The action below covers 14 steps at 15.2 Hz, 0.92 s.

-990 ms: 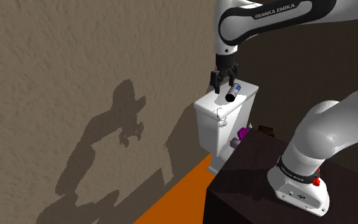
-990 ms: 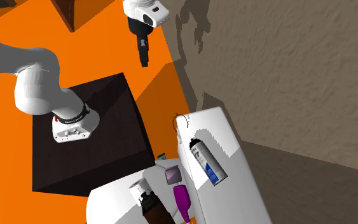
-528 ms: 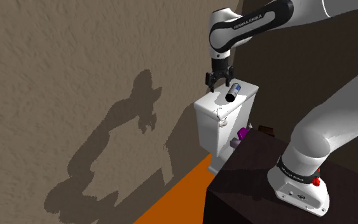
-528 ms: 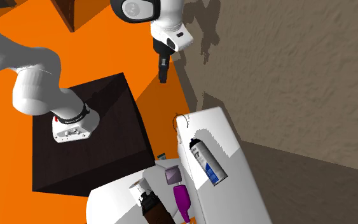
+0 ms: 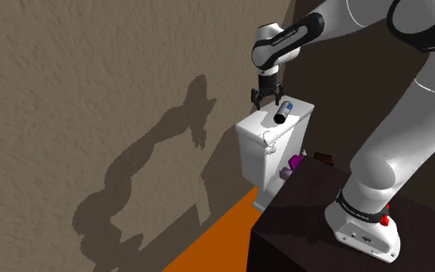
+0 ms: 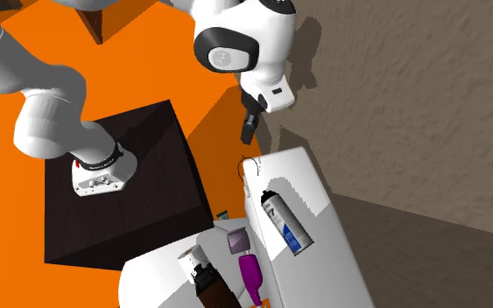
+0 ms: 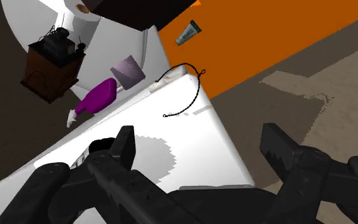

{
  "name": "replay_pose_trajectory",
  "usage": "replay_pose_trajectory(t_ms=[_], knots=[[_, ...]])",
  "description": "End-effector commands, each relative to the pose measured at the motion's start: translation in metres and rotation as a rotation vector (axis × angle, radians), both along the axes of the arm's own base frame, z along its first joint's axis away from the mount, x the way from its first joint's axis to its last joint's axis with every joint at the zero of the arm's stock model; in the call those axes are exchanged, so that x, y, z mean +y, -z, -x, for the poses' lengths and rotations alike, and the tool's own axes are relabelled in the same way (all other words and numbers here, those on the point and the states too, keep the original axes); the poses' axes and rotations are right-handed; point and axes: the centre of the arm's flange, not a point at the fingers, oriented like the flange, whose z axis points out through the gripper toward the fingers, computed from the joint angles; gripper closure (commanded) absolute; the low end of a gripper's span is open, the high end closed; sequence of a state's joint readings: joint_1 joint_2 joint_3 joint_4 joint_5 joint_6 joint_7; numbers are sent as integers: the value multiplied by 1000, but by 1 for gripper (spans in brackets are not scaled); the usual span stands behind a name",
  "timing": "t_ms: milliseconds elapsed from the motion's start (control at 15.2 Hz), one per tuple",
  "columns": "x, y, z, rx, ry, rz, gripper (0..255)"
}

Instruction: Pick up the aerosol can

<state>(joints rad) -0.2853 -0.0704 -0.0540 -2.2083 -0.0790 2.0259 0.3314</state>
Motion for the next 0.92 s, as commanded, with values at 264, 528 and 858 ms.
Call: replay_pose_trajectory(t_ms=[264,528,858], knots=[[-67,36,-18,4,168,28,0],[-114,59,-24,6,279,46,0],[-174,85,-25,9,418,69,0]])
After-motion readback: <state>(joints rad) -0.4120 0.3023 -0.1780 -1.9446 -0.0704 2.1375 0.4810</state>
